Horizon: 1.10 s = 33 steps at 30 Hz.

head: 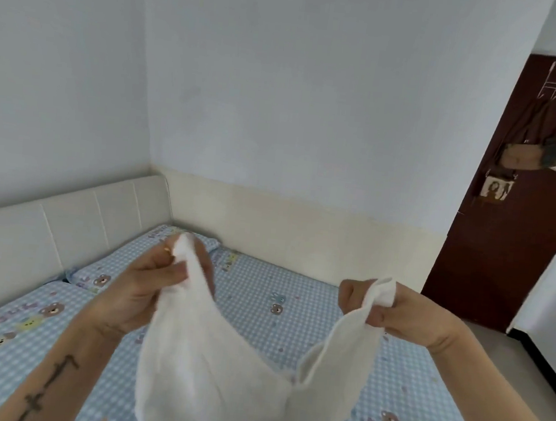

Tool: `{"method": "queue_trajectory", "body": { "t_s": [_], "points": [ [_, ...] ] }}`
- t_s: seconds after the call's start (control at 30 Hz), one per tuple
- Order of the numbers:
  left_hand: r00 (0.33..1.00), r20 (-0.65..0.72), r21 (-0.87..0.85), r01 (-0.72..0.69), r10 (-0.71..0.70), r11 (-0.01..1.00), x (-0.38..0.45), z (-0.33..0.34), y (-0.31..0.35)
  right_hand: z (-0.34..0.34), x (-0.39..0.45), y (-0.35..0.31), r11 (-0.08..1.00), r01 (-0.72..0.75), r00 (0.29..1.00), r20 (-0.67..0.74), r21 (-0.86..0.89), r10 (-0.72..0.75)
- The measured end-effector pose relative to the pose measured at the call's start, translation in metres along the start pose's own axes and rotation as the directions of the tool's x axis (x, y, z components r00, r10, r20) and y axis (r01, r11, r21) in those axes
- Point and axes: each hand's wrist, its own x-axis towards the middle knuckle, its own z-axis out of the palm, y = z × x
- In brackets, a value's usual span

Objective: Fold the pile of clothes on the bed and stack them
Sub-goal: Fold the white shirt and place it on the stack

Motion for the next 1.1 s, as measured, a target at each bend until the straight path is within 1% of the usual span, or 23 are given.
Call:
{"method": "queue_trajectory", "body": {
  "t_s": [0.07, 0.1, 0.13, 0.2, 0.27, 0.37, 0.53, 0.63, 0.73, 0.8, 0.87, 0.93, 0.97, 1.03, 1.07, 1.1],
  "points": [
    [0.978, 0.208, 0.01, 0.022, -0.024, 1.0, 0.013, 0.029, -0.006, 0.013, 0.017, -0.01, 0.995, 0.044, 0.994, 0.102, -0.09, -0.035],
    [0.96, 0.277, 0.033, 0.031, -0.039, 0.999, 0.019, 0.042, -0.009, 0.02, 0.025, -0.012, 0.993, 0.054, 0.988, 0.152, -0.105, -0.037],
    [0.95, 0.308, 0.071, 0.028, -0.048, 0.997, 0.023, 0.053, -0.012, 0.025, 0.032, -0.014, 0.992, 0.058, 0.984, 0.176, -0.112, -0.038],
    [0.952, 0.303, 0.127, 0.004, -0.043, 0.992, 0.028, 0.065, -0.017, 0.033, 0.04, -0.015, 0.994, 0.05, 0.987, 0.157, -0.1, -0.034],
    [0.96, 0.277, 0.134, -0.011, -0.027, 0.991, 0.027, 0.069, -0.018, 0.039, 0.042, -0.016, 0.993, 0.061, 0.99, 0.134, -0.098, -0.048],
    [0.971, 0.236, 0.139, 0.01, -0.043, 0.99, 0.023, 0.07, -0.016, 0.045, 0.039, -0.019, 0.991, 0.104, 0.987, 0.133, -0.078, -0.093],
    [0.958, 0.274, 0.174, 0.042, -0.089, 0.984, 0.014, 0.07, -0.011, 0.055, 0.037, -0.029, 0.988, 0.154, 0.976, 0.159, -0.025, -0.148],
    [0.961, 0.274, 0.203, -0.014, -0.043, 0.979, 0.011, 0.075, -0.008, 0.064, 0.036, -0.03, 0.975, 0.222, 0.968, 0.11, 0.027, -0.224],
    [0.971, 0.221, 0.271, -0.155, 0.095, 0.95, 0.008, 0.081, -0.01, 0.075, 0.036, -0.027, 0.962, 0.272, 0.962, -0.023, 0.026, -0.272],
    [0.975, 0.166, 0.282, -0.189, 0.146, 0.941, 0.007, 0.082, -0.016, 0.079, 0.038, -0.024, 0.966, 0.258, 0.956, -0.139, -0.021, -0.258],
    [0.975, 0.151, 0.255, -0.196, 0.161, 0.947, 0.005, 0.083, -0.024, 0.08, 0.038, -0.023, 0.986, 0.15, 0.964, -0.212, -0.07, -0.162],
    [0.978, 0.123, 0.242, -0.192, 0.166, 0.951, 0.003, 0.082, -0.03, 0.083, 0.035, -0.023, 0.986, 0.017, 0.958, -0.28, -0.164, -0.062],
    [0.983, 0.068, 0.255, -0.182, 0.17, 0.95, 0.003, 0.081, -0.033, 0.083, 0.033, -0.025, 0.977, -0.038, 0.942, -0.334, -0.209, -0.035],
    [0.973, -0.126, 0.302, -0.147, 0.192, 0.942, 0.004, 0.076, -0.04, 0.081, 0.027, -0.032, 0.956, -0.128, 0.905, -0.426, -0.262, 0.004],
    [0.952, -0.226, 0.33, -0.127, 0.209, 0.935, 0.005, 0.073, -0.044, 0.079, 0.024, -0.037, 0.94, -0.174, 0.906, -0.421, -0.294, 0.036],
    [0.93, -0.291, 0.368, -0.106, 0.223, 0.924, 0.007, 0.072, -0.048, 0.078, 0.021, -0.043, 0.908, -0.23, 0.921, -0.378, -0.35, 0.088]
  ]
}}
